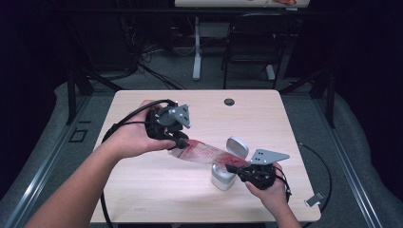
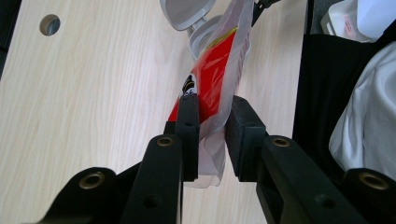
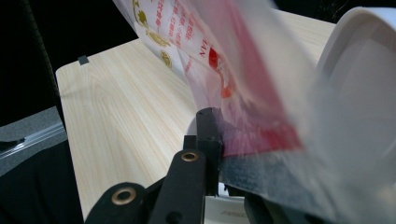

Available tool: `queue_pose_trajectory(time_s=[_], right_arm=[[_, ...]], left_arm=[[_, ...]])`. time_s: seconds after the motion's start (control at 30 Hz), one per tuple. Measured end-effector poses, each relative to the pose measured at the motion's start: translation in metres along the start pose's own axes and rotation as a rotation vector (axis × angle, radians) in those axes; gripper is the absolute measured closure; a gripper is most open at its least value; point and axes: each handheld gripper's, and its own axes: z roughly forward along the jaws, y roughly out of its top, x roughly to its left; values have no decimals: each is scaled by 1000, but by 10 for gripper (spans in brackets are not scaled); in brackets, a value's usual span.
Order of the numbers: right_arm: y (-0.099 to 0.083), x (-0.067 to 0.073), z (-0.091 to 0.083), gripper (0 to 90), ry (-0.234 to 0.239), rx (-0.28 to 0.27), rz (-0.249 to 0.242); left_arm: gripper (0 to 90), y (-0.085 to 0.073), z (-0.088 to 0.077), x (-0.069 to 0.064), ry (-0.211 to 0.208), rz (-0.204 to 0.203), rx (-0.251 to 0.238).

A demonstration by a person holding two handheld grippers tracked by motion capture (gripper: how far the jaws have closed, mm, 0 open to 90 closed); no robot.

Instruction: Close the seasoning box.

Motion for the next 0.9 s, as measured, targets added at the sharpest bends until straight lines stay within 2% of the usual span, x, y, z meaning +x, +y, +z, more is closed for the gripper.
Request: queue_pose_trajectory(time_s=[0.23, 0.57, 0.9], right_arm=[[1, -1, 0, 870, 4, -16, 9], [0, -3, 3, 815, 10, -48, 39], [0, -4, 4, 809, 16, -43, 32]], left_arm=[[761, -11, 2, -1, 0, -30, -34], [764, -23, 4, 1, 3, -53, -36], [763, -32, 5, 2, -2, -68, -36]])
